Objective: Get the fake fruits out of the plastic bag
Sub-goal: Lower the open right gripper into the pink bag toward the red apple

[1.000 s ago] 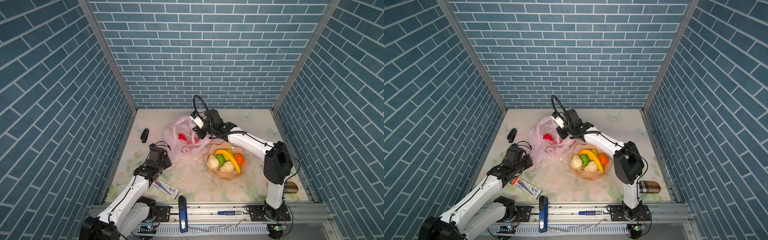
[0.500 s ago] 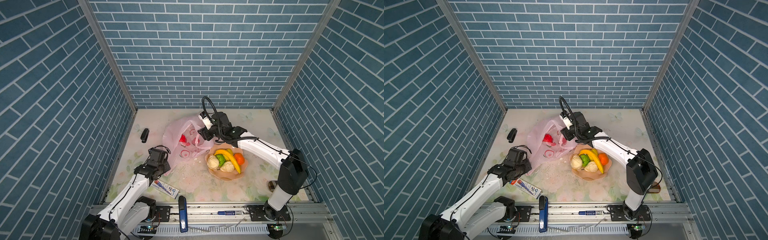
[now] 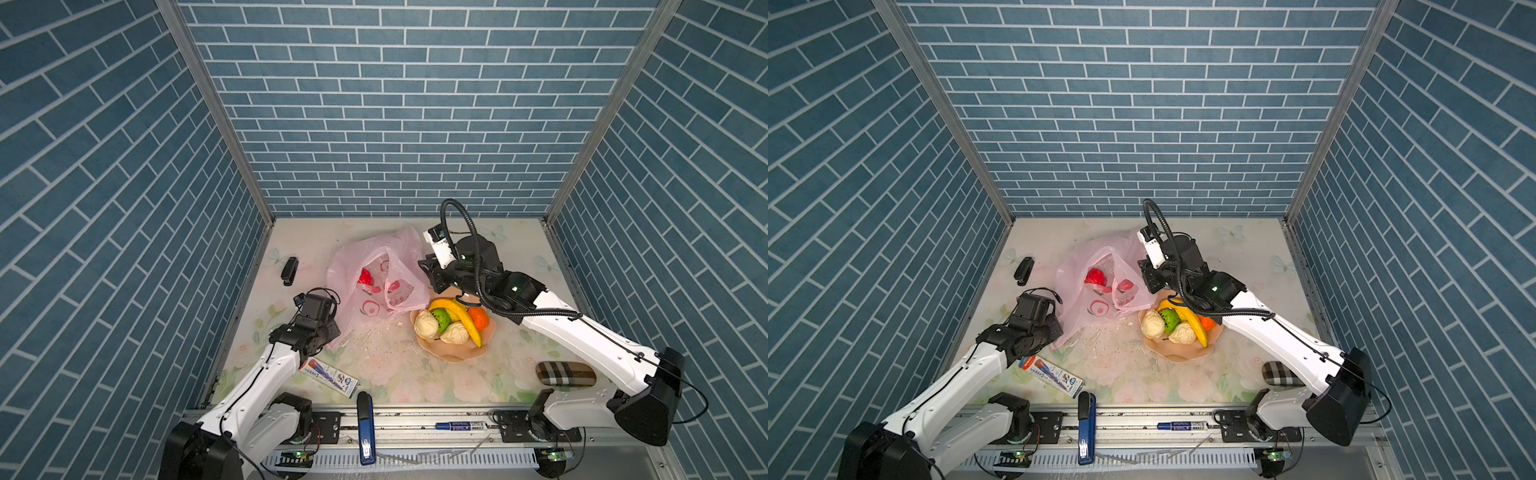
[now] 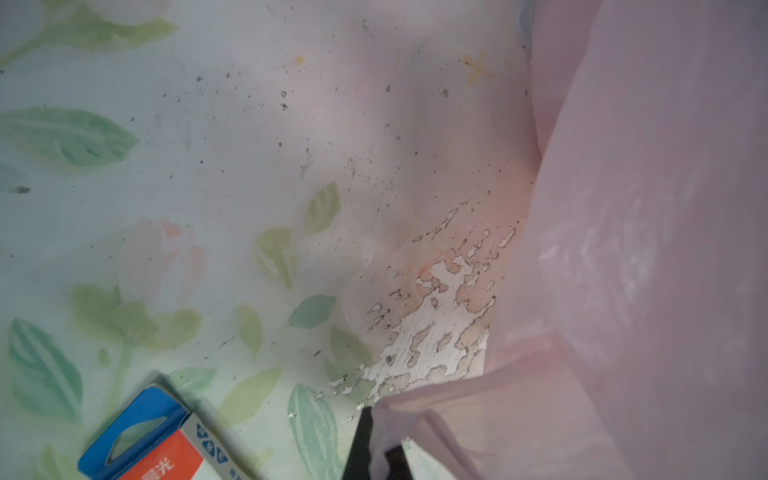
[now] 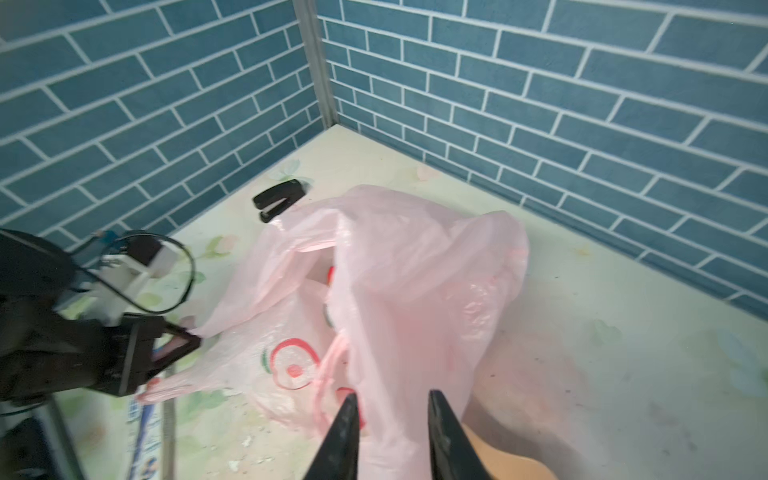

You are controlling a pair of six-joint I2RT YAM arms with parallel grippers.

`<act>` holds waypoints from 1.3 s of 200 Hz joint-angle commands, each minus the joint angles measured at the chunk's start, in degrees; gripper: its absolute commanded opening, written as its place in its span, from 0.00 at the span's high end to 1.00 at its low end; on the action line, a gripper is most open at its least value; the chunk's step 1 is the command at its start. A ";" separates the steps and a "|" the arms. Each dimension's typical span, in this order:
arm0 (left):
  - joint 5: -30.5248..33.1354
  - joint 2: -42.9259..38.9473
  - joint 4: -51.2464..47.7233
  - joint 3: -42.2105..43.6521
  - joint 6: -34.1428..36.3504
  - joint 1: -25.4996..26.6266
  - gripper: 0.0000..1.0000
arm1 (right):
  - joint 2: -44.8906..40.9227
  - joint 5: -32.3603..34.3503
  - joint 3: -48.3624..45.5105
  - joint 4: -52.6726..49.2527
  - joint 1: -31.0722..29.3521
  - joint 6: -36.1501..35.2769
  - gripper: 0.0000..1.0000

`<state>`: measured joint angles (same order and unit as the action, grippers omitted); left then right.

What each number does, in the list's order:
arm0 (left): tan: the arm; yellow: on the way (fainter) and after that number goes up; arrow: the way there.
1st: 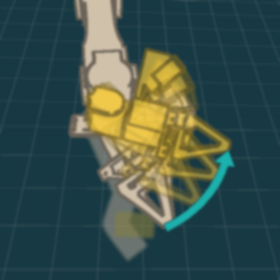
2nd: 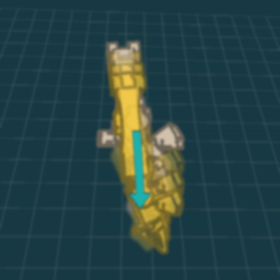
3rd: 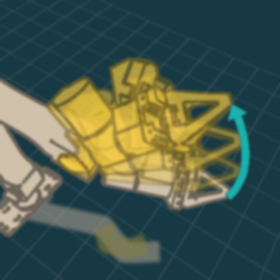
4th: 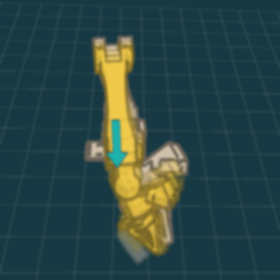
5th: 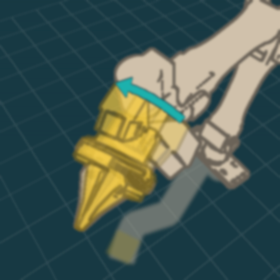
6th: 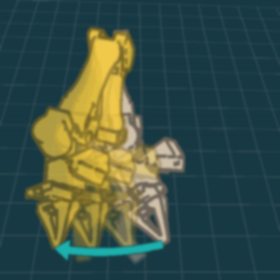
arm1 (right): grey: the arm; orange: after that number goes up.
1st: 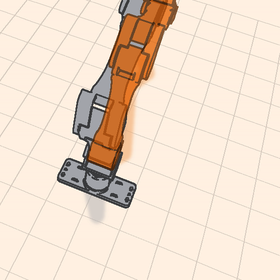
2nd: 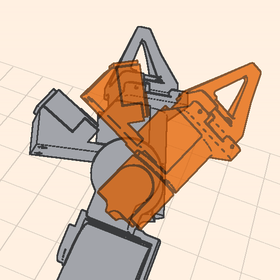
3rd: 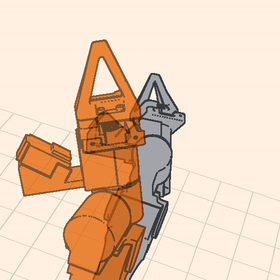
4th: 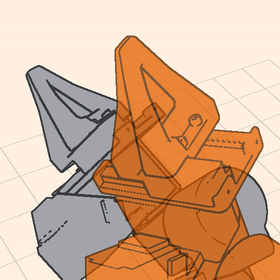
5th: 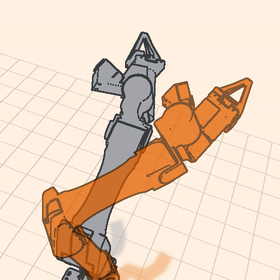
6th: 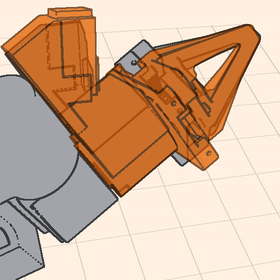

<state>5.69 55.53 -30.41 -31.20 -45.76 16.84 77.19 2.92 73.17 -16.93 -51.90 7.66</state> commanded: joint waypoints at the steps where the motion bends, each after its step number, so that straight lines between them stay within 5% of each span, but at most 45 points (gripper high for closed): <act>1: -0.62 0.02 0.89 -1.49 -1.42 -0.06 1.00 | 5.52 -2.46 4.20 -1.92 -3.24 2.97 0.78; 40: -1.21 -0.65 1.69 -1.94 -2.15 0.21 1.00 | 21.30 -7.31 12.45 3.28 -5.70 9.39 0.83; 127: -1.00 -6.84 -2.40 2.59 -3.34 0.25 1.00 | 45.08 0.27 30.31 2.31 -3.15 13.08 0.86; 186: -1.31 -9.47 -4.20 5.92 -3.99 0.21 1.00 | 52.99 -1.75 36.92 3.85 -1.98 13.78 0.72; 260: -2.55 -6.93 -2.06 7.33 -3.68 0.21 1.00 | 57.84 -5.71 40.86 6.03 -1.28 16.33 0.36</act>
<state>3.44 48.25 -32.21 -25.28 -49.52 16.91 133.84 -0.64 110.13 -12.67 -53.54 21.54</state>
